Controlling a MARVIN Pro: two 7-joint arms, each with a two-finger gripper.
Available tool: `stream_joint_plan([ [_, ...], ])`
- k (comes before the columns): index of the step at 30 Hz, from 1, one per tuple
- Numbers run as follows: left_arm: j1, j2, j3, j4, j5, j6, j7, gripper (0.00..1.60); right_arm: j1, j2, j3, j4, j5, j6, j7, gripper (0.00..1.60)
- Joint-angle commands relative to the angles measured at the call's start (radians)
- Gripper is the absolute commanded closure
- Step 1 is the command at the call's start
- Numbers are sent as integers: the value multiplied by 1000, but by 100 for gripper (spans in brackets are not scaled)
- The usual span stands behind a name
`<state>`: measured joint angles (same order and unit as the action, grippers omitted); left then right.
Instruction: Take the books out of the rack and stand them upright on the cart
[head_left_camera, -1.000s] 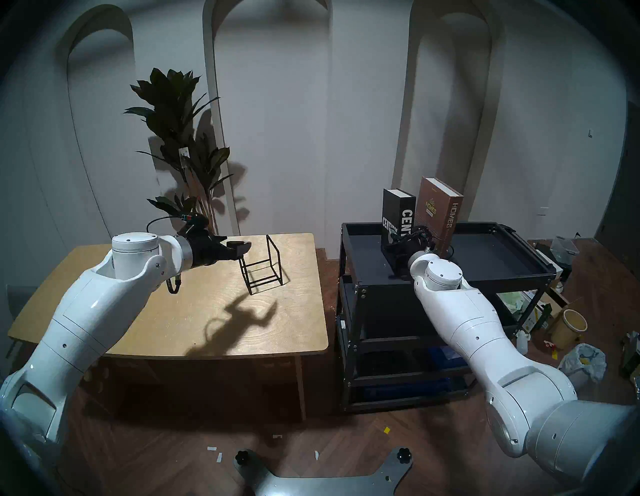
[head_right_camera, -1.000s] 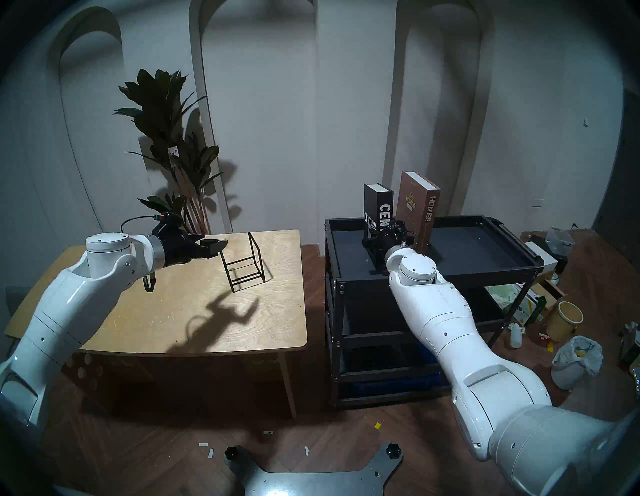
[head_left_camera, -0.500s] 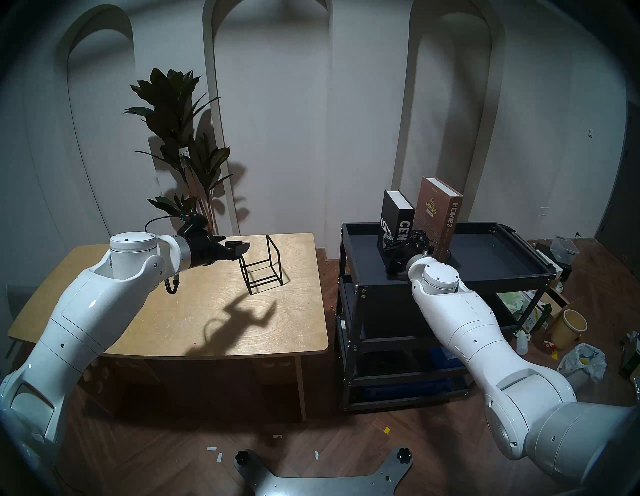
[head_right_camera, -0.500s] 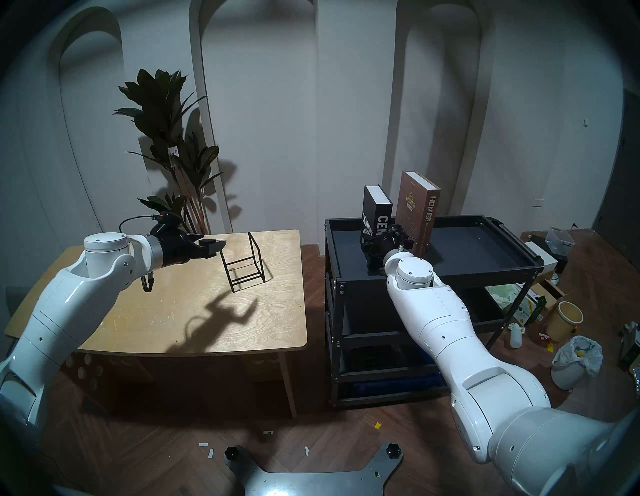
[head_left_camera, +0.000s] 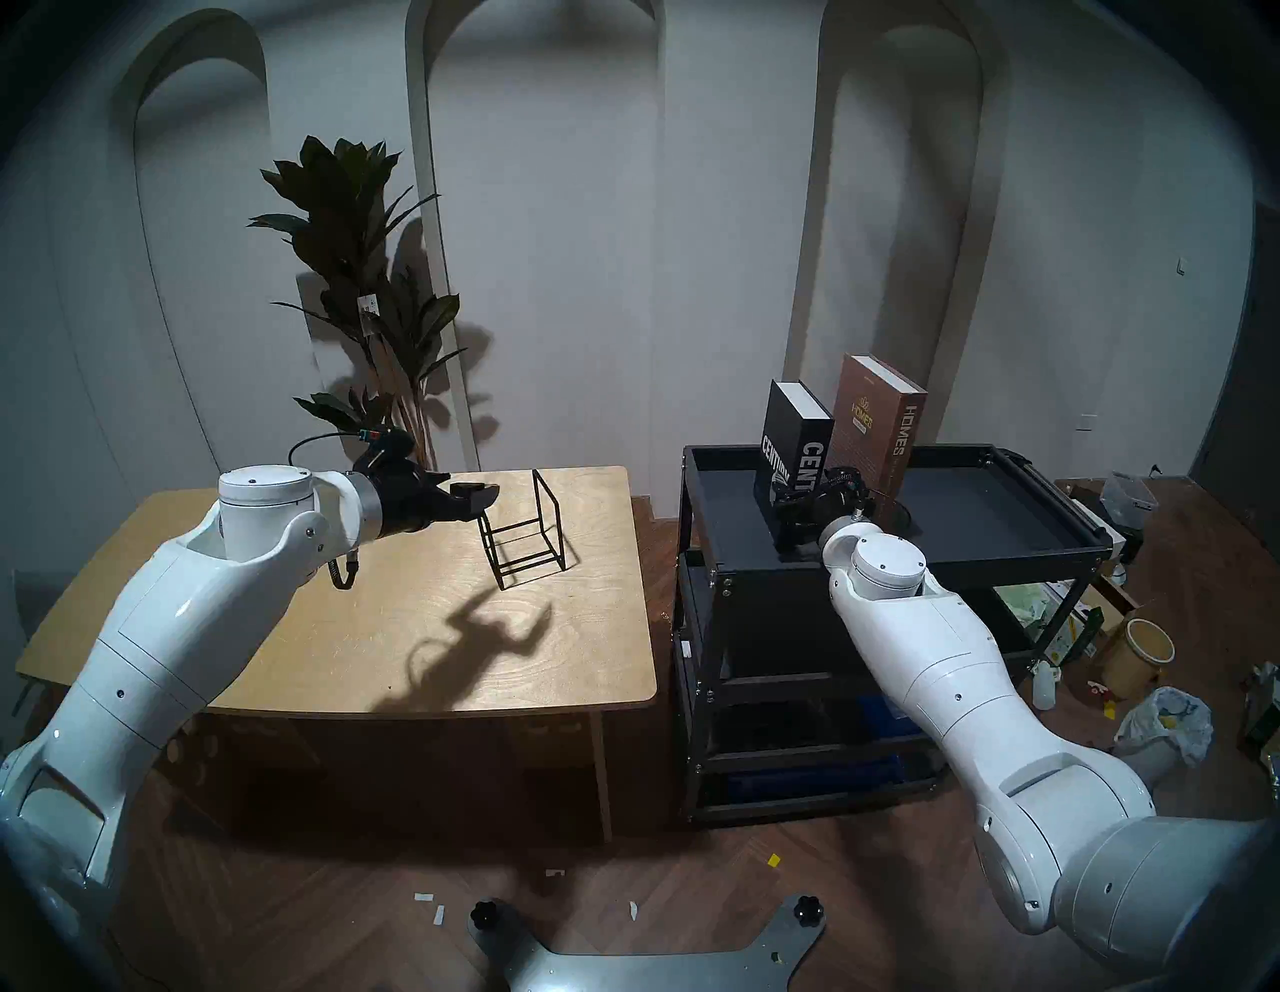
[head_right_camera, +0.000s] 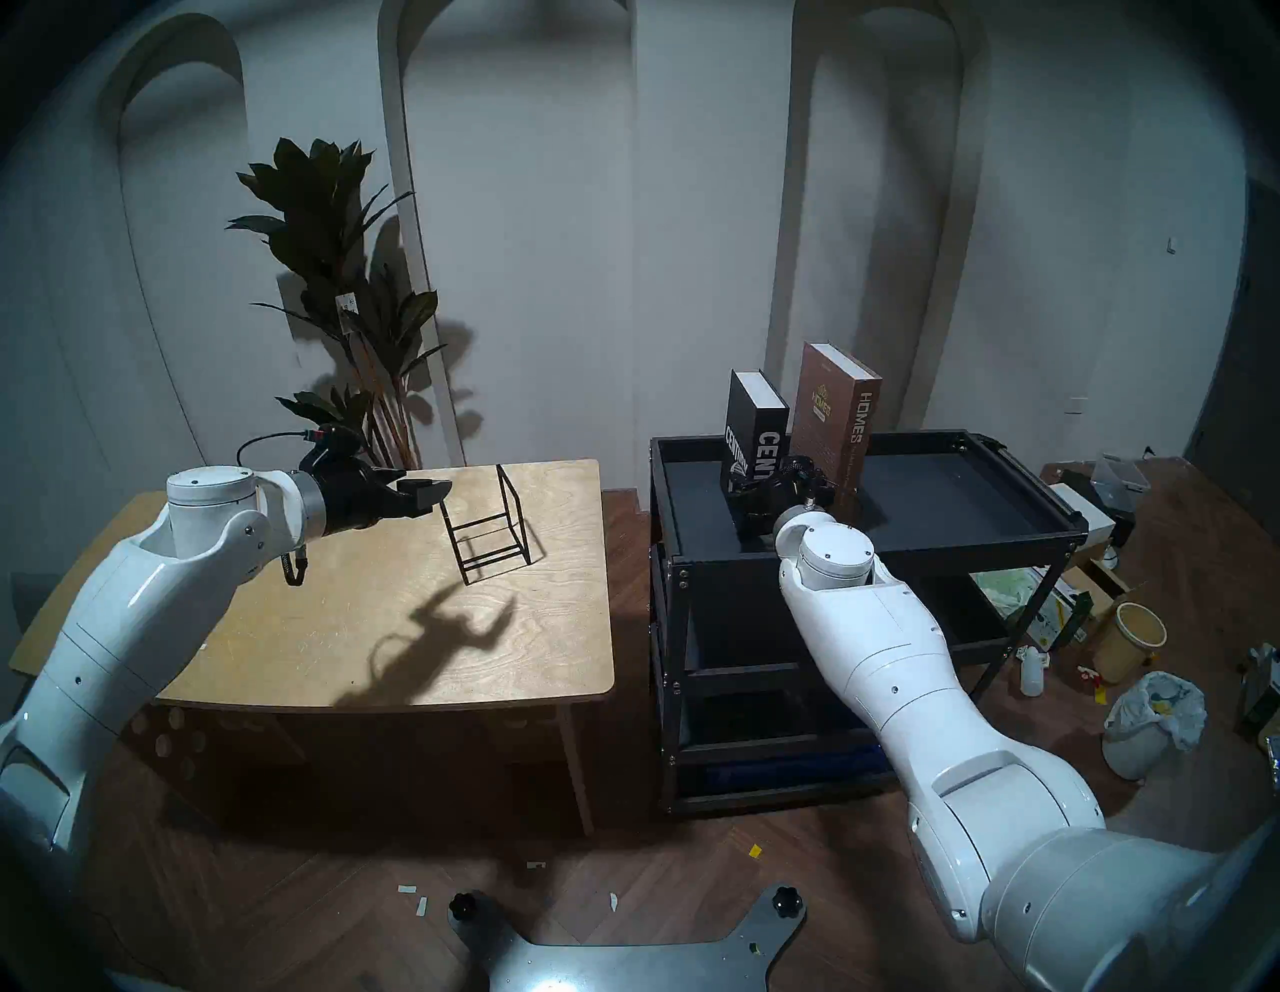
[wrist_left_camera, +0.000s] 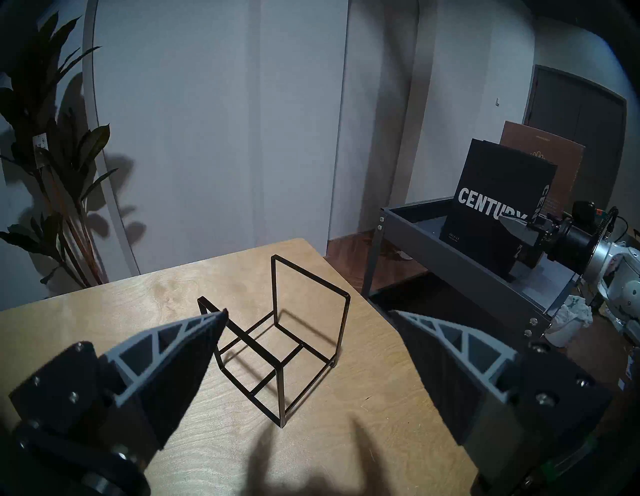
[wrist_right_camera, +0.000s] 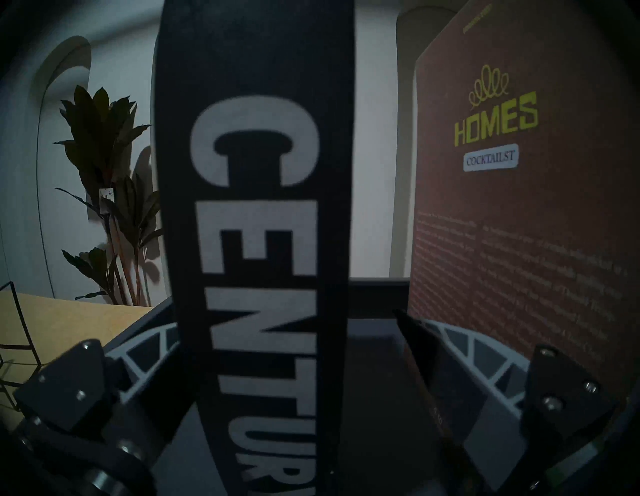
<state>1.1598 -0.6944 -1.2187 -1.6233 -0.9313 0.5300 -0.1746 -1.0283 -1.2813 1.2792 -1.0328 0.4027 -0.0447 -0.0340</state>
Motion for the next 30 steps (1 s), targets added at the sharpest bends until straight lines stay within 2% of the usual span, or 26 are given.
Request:
stream_joint_plan([
  [1, -14, 4, -12, -28, -1, 5, 16, 0, -42, 11, 16, -116, 16, -12, 0, 0],
  [8, -7, 5, -15, -33, -9, -11, 27, 0, -99, 19, 23, -207, 26, -6, -25, 0],
  [14, 12, -34, -32, -25, 1, -98, 91, 0, -161, 27, 31, -284, 42, -13, -38, 0],
  [30, 39, -118, -29, -20, 115, -321, 294, 0, -312, 47, 67, -482, 80, -38, -85, 0],
])
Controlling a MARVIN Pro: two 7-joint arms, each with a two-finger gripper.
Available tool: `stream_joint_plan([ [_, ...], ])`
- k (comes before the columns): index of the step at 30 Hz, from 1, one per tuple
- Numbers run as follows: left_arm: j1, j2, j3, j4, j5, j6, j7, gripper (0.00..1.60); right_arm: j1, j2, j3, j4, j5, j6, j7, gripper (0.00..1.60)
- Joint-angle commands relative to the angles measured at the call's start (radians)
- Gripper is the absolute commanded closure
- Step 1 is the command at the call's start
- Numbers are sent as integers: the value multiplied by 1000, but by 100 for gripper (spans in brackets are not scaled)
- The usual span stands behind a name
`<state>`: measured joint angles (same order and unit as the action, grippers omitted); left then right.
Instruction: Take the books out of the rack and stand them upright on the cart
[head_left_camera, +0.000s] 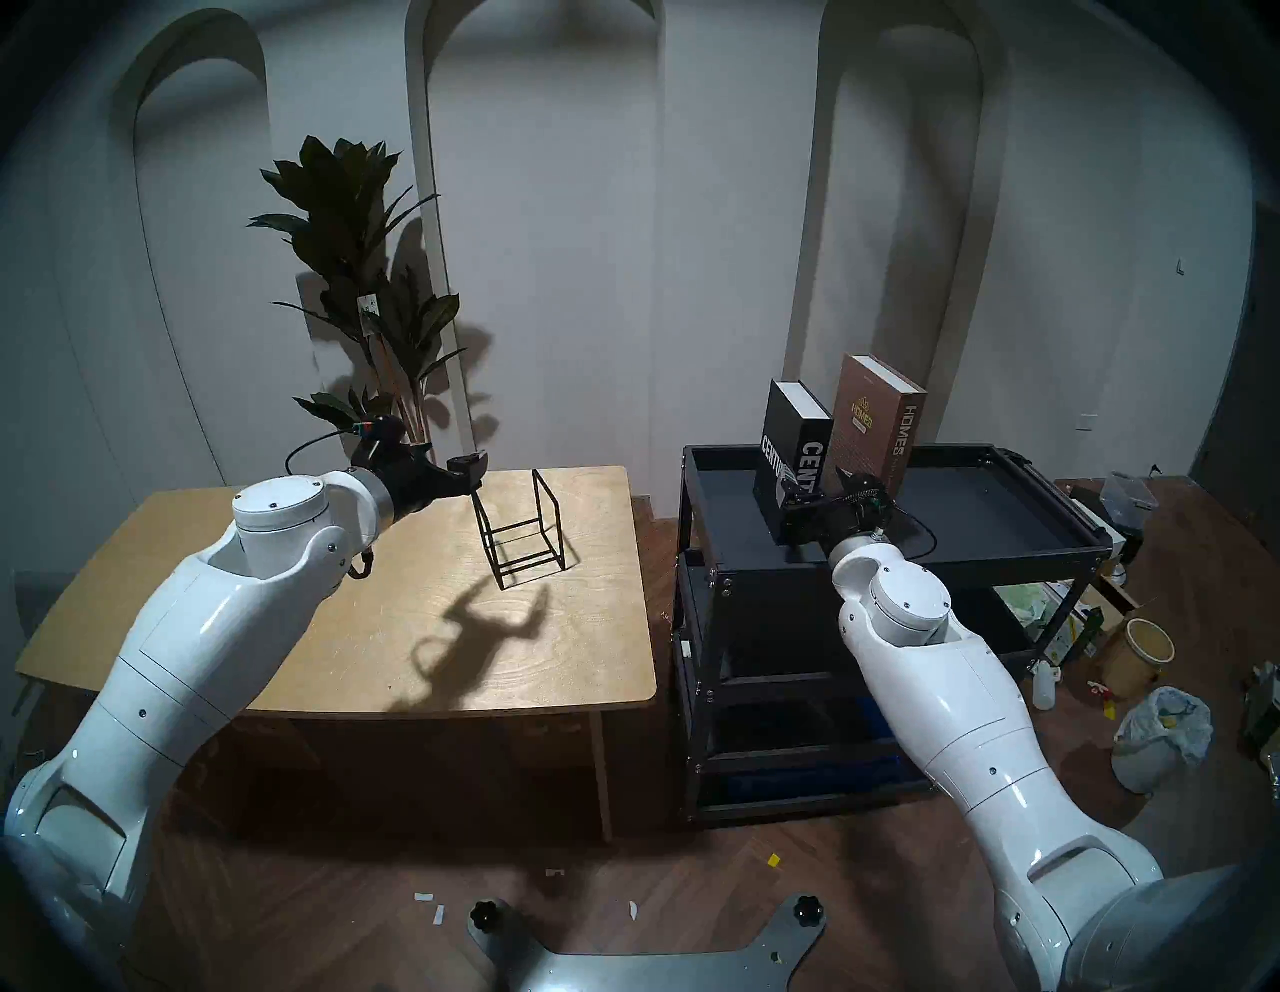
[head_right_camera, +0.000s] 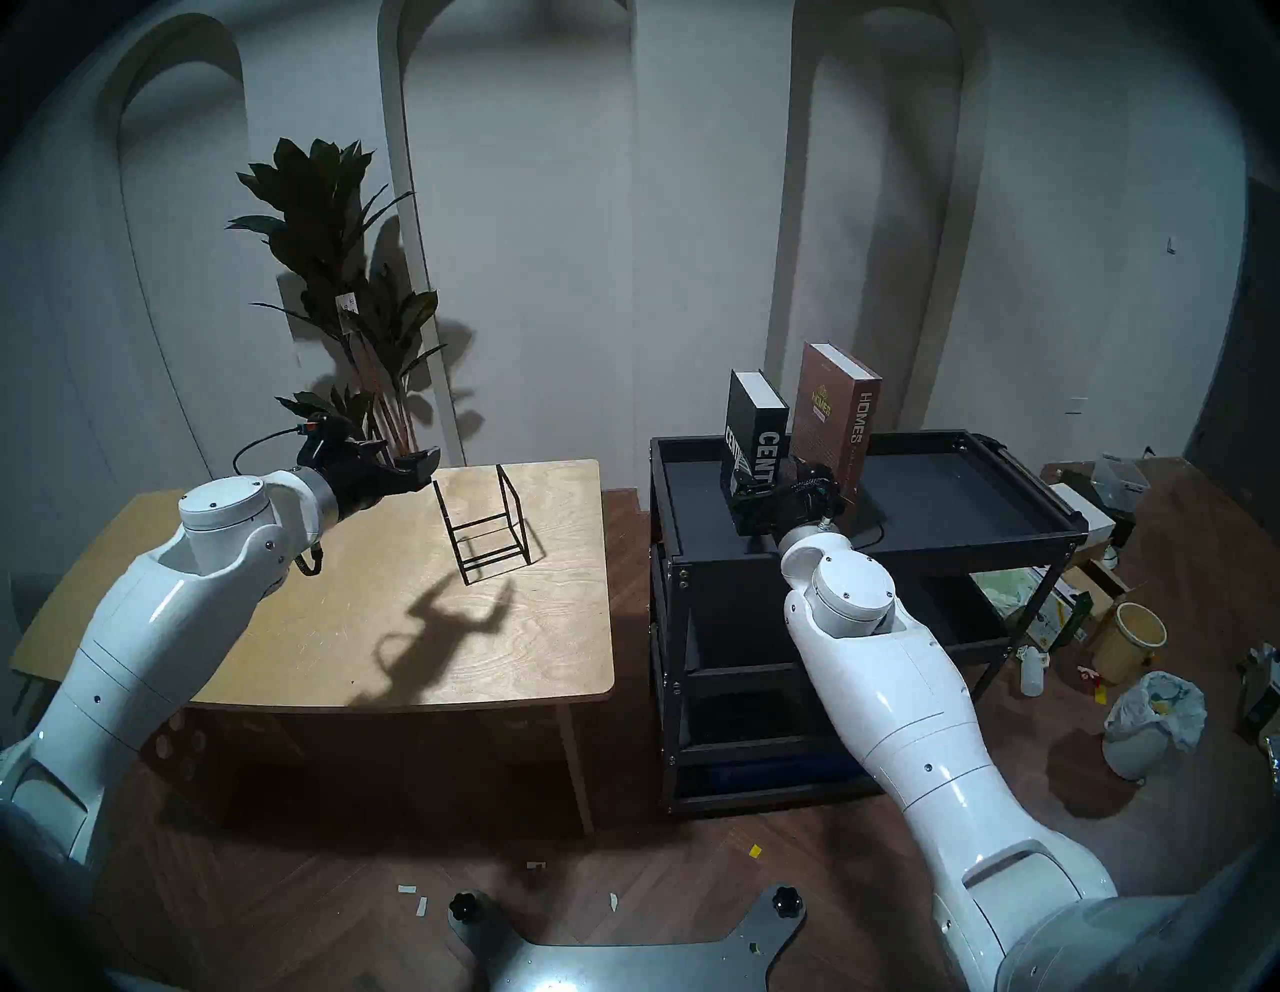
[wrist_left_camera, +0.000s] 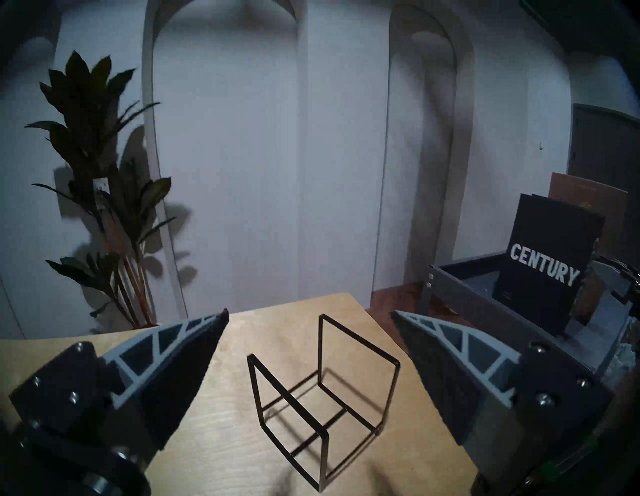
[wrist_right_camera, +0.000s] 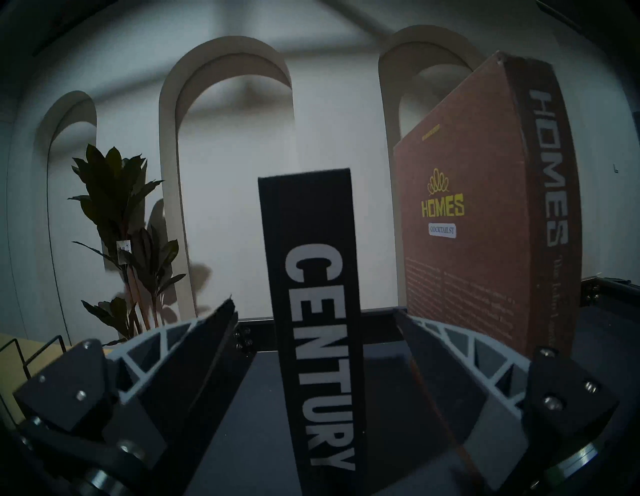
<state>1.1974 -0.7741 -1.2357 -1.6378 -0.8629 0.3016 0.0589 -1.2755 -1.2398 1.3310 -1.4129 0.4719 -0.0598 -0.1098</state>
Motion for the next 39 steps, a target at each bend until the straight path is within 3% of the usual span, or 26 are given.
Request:
stream_joint_plan([
  [1, 4, -37, -7, -6, 63, -110, 71, 0, -78, 8, 16, -120, 12, -27, -9, 0],
  [12, 26, -73, 23, 30, 164, -222, 162, 0, -157, -16, -17, -244, 35, -55, -5, 0],
  [22, 22, -123, 36, 118, 234, -327, 247, 0, -189, -46, -38, -374, -58, 112, -192, 0],
  [25, 23, -132, 41, 135, 259, -365, 262, 0, -199, -48, -41, -411, -117, 167, -251, 0],
  [29, 26, -115, 46, 135, 266, -387, 235, 0, -195, -44, -63, -433, -149, 216, -316, 0],
  [34, 35, -93, 44, 112, 234, -362, 190, 0, -179, 1, -69, -397, -132, 151, -215, 0],
  [39, 38, -98, 44, 109, 229, -354, 185, 0, -128, 9, -59, -290, -100, 87, -133, 0],
])
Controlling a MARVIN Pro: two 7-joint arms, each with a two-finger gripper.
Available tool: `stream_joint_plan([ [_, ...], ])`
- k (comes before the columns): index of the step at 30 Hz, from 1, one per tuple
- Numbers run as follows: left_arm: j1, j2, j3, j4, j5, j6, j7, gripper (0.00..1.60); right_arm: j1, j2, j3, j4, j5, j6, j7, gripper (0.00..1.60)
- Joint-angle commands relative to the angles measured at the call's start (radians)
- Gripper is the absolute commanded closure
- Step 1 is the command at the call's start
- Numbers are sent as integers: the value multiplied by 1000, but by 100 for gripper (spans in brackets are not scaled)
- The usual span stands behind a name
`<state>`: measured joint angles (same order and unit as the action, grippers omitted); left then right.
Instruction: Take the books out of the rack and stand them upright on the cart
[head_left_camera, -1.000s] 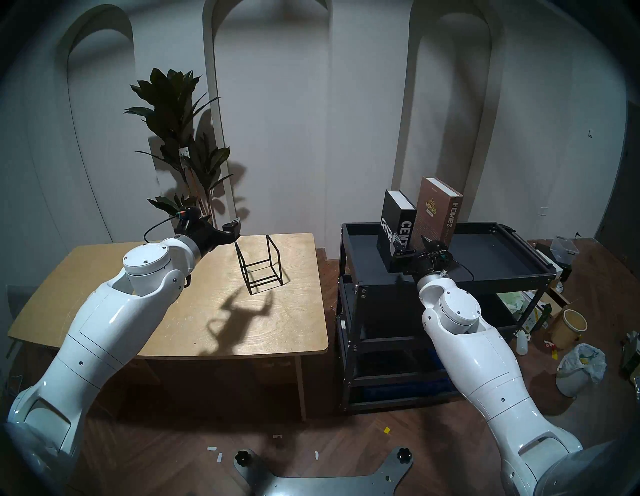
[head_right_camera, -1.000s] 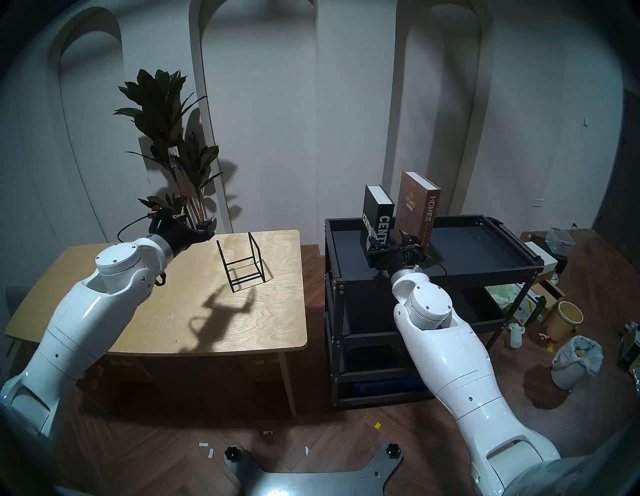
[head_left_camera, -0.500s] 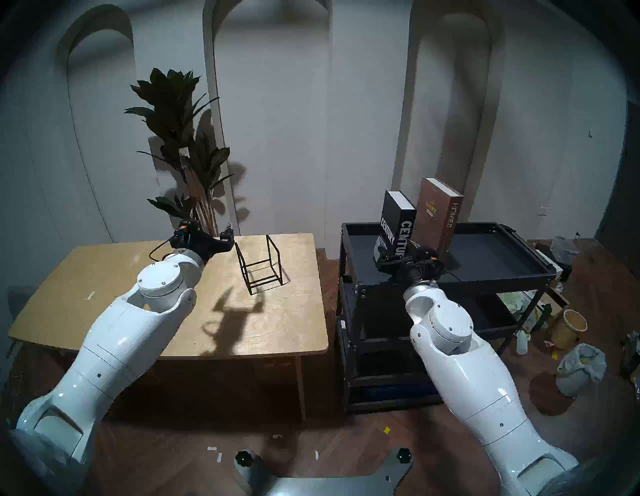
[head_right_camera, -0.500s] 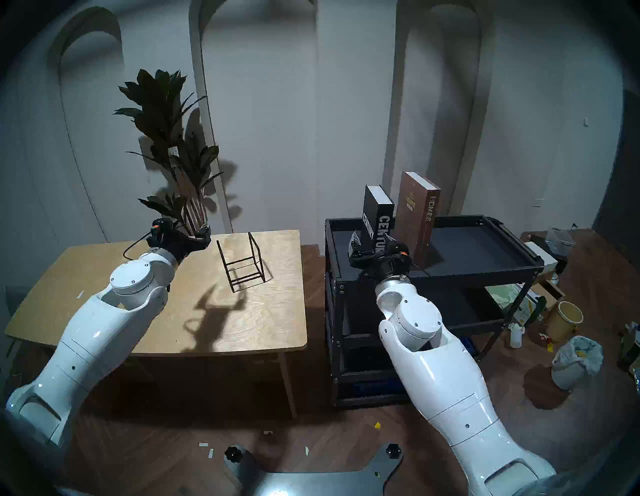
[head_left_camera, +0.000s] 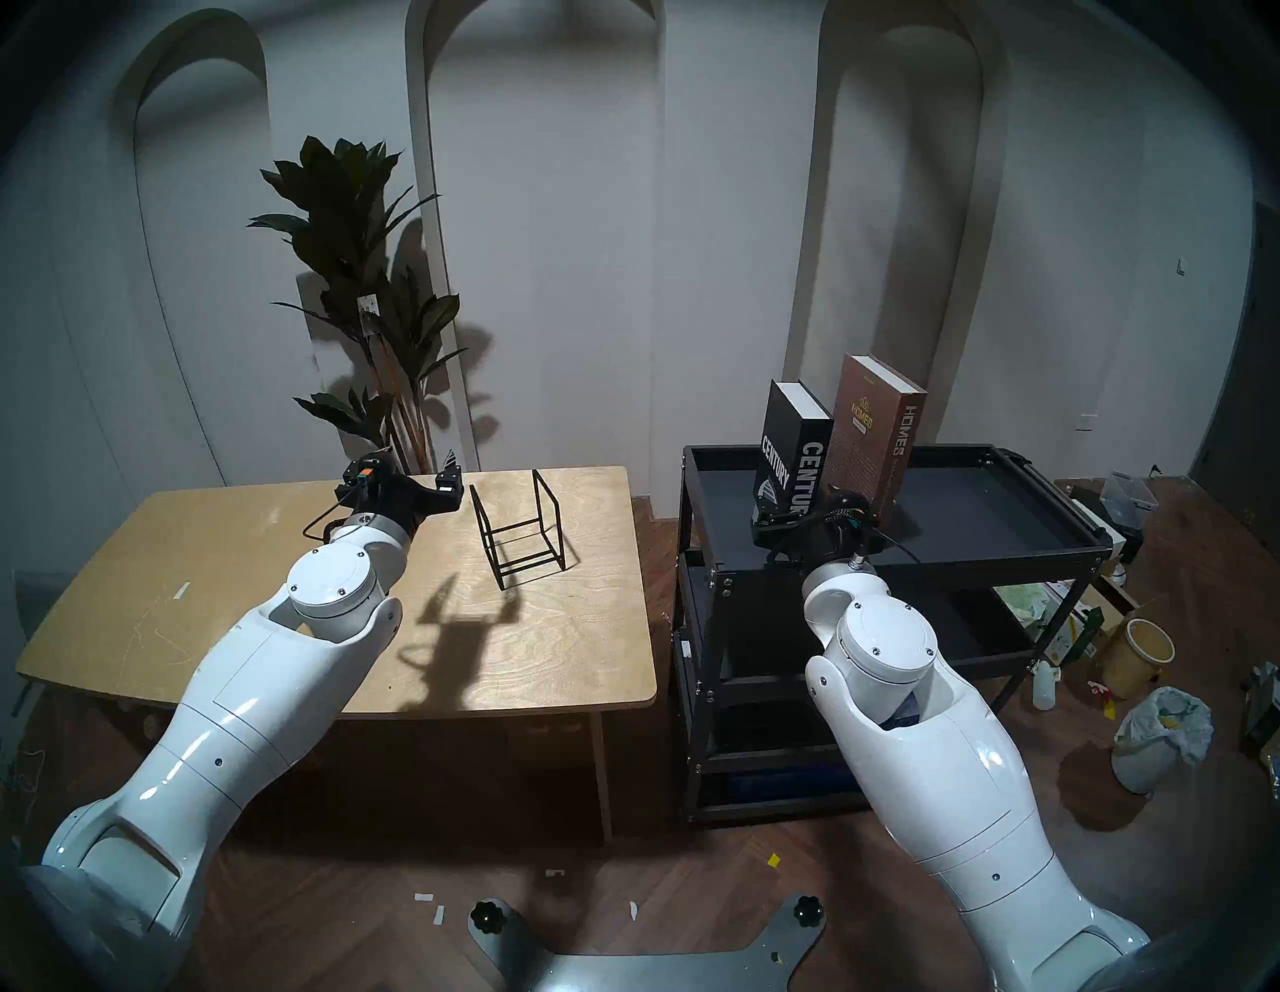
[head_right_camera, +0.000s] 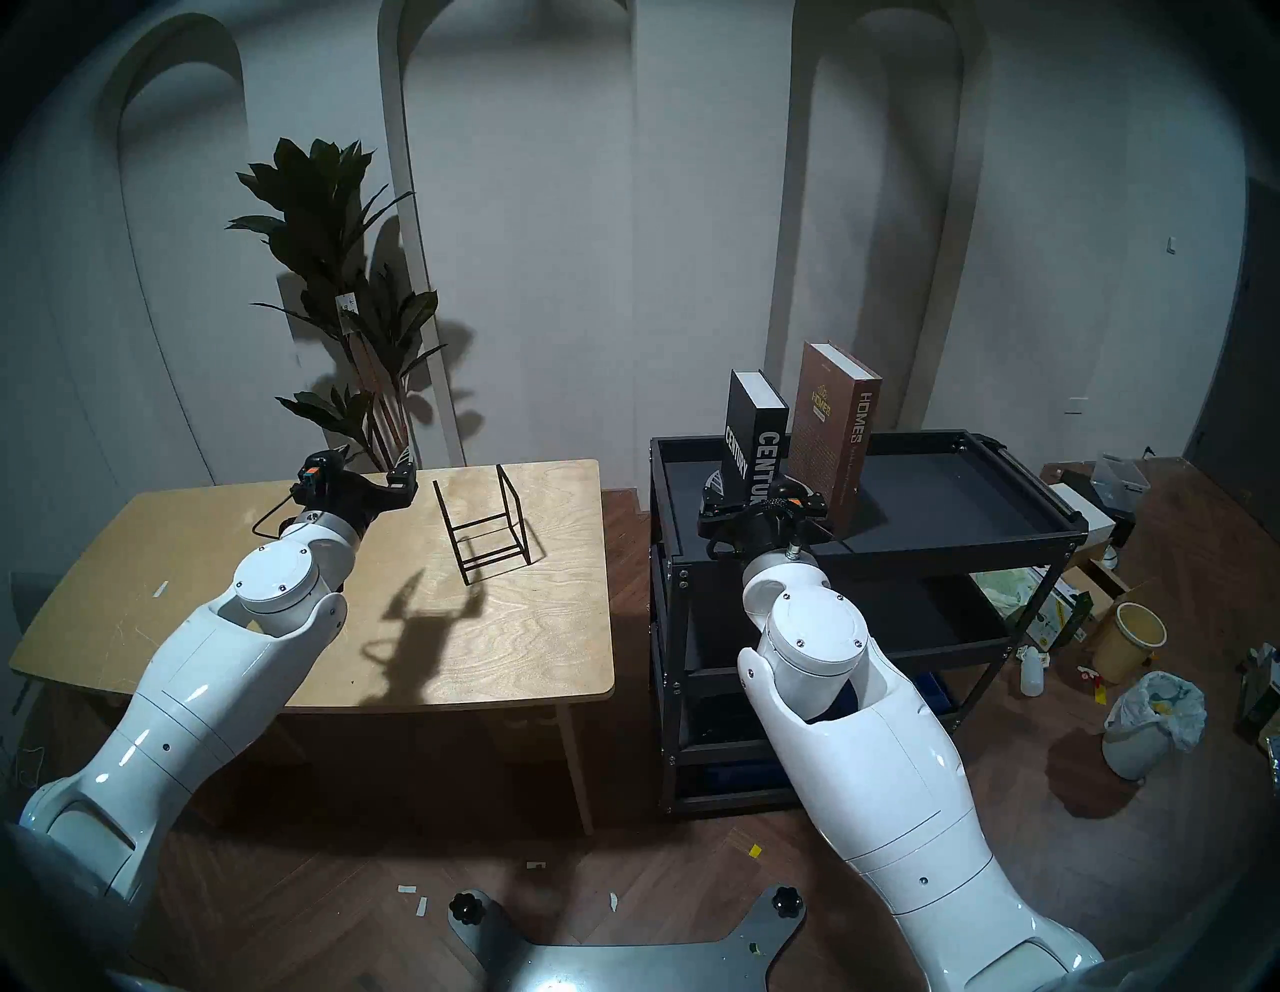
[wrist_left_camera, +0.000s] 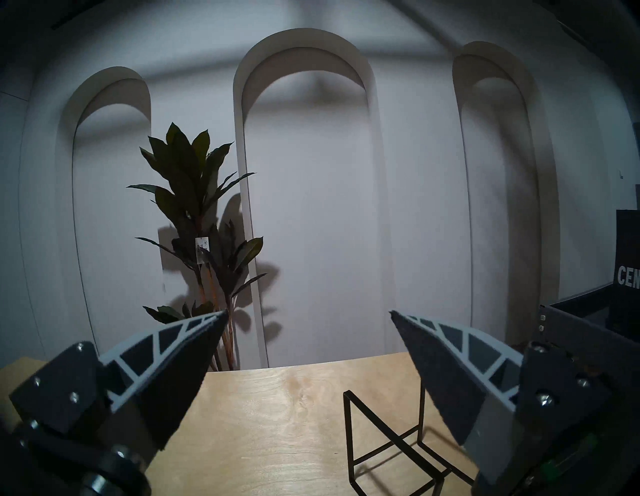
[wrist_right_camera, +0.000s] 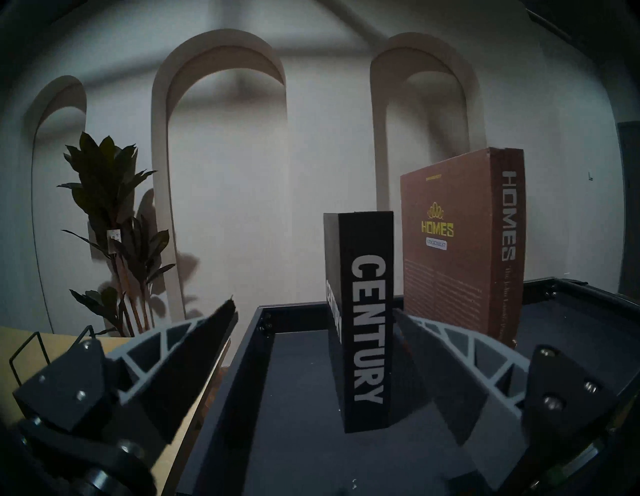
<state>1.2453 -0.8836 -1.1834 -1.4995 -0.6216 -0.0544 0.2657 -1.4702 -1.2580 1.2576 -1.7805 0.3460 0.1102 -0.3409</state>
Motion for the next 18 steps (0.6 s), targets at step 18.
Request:
stream_joint_plan([
  [18, -24, -35, -22, -15, 11, -2, 138, 0, 103, 69, 19, 110, 47, -133, 236, 0],
])
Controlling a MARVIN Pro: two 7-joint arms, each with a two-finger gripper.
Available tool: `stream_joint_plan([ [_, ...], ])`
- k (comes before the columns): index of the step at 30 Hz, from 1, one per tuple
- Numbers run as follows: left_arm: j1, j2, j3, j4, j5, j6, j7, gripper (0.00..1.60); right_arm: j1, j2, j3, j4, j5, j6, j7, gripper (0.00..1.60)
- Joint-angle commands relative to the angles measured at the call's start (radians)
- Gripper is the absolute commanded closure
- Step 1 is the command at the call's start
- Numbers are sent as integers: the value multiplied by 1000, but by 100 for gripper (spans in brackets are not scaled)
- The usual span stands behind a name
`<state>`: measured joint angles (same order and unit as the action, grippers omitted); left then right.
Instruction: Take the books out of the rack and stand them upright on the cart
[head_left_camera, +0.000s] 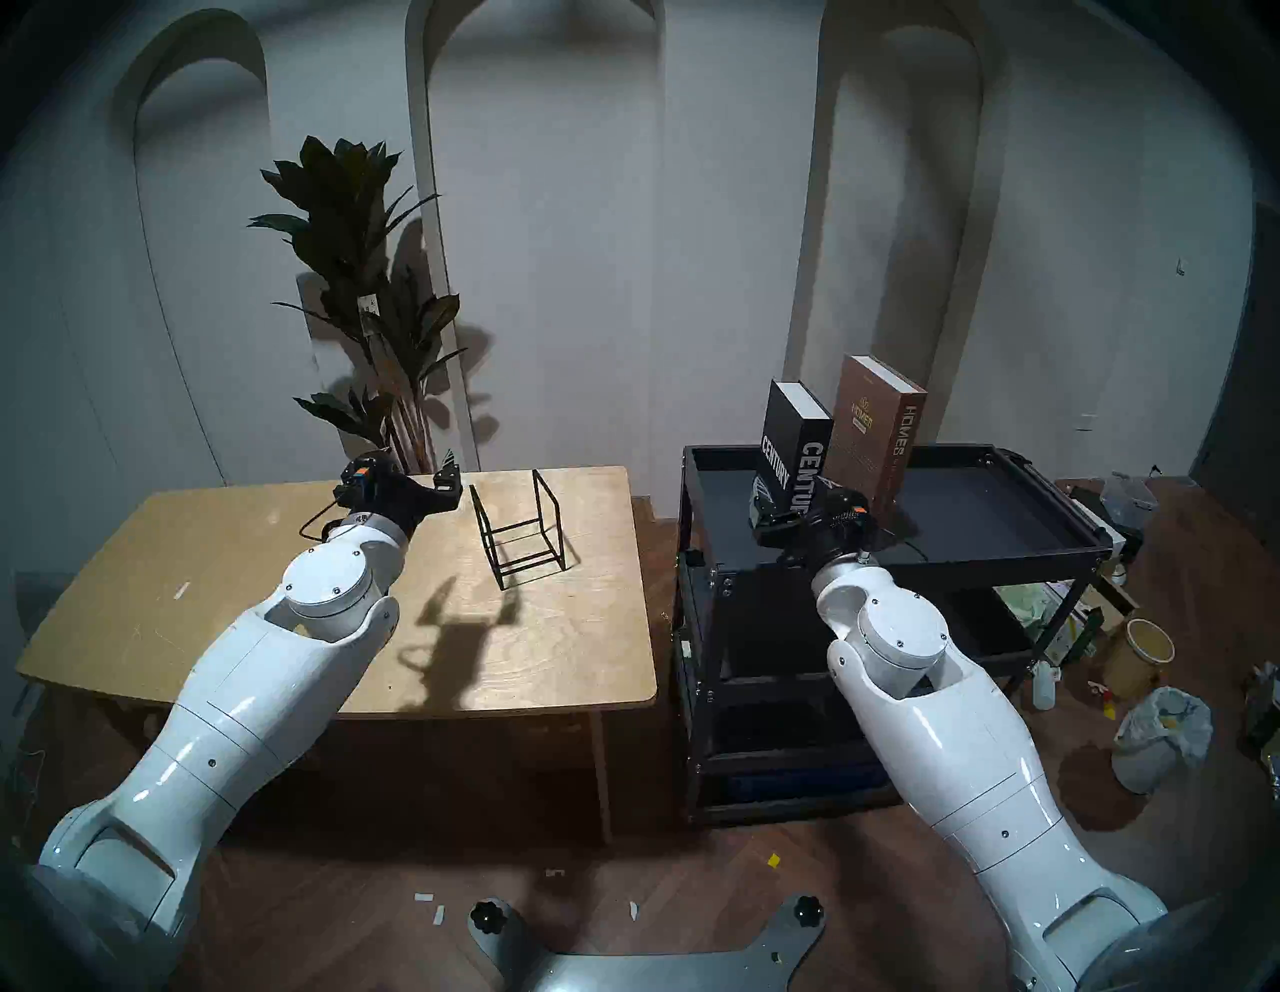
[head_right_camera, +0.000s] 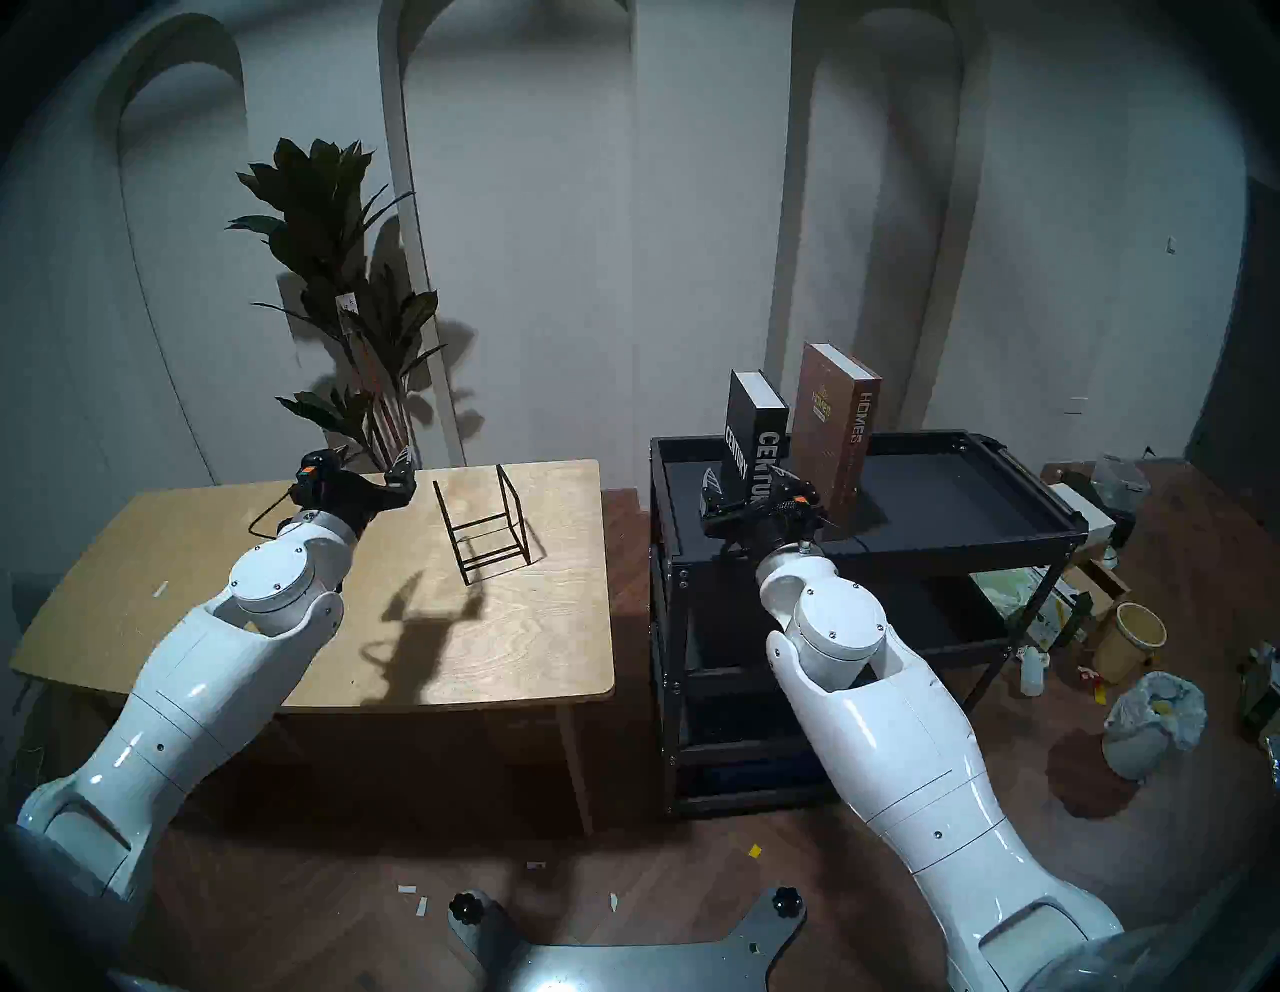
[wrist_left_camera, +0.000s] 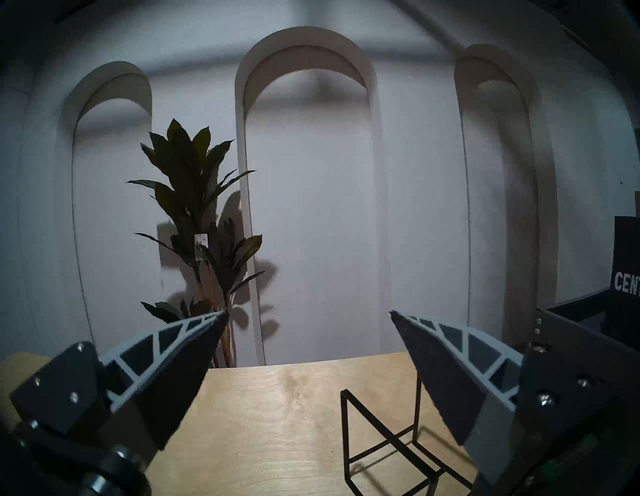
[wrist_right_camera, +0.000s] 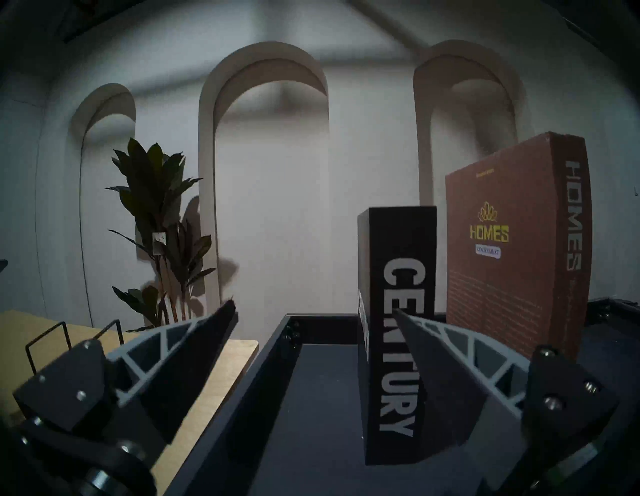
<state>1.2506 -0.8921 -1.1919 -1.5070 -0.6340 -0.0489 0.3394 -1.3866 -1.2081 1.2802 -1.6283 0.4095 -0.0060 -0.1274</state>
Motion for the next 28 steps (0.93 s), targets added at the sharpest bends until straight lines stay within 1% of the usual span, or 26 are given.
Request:
stream_joint_plan([
  [1, -30, -27, -13, -7, 25, -8, 69, 0, 15, 25, -12, -46, -38, -17, 13, 0],
  [11, -32, -31, -9, -7, 34, -7, 88, 0, 13, 27, -13, -48, -44, -18, 14, 0],
  [28, -33, -32, -9, -7, 36, -7, 92, 0, 12, 24, -10, -49, -49, -17, 15, 0],
])
